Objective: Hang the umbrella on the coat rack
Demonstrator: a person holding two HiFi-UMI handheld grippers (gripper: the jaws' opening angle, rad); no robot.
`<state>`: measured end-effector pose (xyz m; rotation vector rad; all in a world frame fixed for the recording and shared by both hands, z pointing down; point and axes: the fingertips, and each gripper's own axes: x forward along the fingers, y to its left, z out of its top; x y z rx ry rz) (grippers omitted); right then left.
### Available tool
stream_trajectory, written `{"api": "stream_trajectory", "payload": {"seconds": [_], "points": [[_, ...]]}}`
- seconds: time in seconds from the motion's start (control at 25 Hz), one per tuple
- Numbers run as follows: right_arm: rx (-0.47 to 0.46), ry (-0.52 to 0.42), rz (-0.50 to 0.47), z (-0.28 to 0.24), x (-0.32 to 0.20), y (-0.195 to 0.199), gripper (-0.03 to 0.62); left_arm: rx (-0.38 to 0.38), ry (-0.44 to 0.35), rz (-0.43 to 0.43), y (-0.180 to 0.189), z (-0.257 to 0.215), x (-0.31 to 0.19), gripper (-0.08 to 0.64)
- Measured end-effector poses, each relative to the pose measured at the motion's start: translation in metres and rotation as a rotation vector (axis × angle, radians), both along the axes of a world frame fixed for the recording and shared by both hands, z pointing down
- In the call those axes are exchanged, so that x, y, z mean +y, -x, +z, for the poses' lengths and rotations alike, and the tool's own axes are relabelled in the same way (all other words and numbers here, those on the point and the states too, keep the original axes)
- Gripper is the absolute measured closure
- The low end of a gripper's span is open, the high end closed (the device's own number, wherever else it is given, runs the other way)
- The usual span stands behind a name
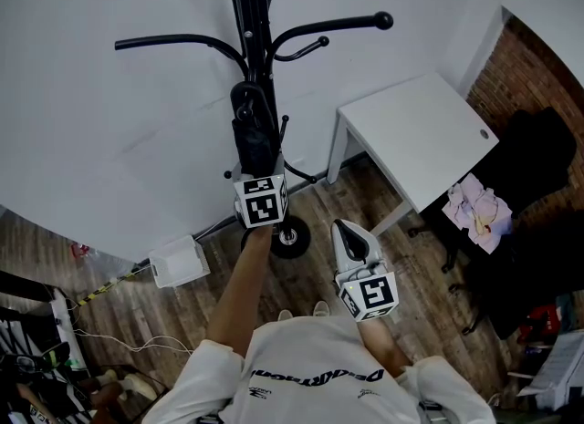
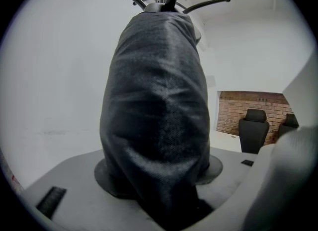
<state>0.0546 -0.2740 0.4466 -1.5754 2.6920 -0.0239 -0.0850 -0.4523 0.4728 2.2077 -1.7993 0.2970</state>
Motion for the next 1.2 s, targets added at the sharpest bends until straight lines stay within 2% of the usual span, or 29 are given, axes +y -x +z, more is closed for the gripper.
{"api": "stream_trajectory", "payload": {"seconds": [0.2,0.44,0.64,0.92,1.2], "points": [[0.008,-0.006,-0.005,-0.003,0.005,0.002,0.595,0.047,-0.064,0.063,-0.012,-0.003,-0.004,0.310],[0.004,-0.004,0.002,-0.003,0.013,-0.002,0.595,0.058,-0.107,0.064,-0.015,-0.004,-0.012,0.307],[-0.006,-0.002,0.003,-0.003,0.020,-0.006,0.595,0.078,-0.091,0.101,-0.023,0.000,-0.011,0.267],[0.004,0.003,0.008,-0.003,0.024,-0.007,0.595,0.066,-0.073,0.091,-0.017,0.010,0.000,0.238],[0.001,0.004,-0.006,-0.003,0.031,0.001,0.595,0.080,-0.109,0.073,-0.007,-0.003,0.024,0.238]]}}
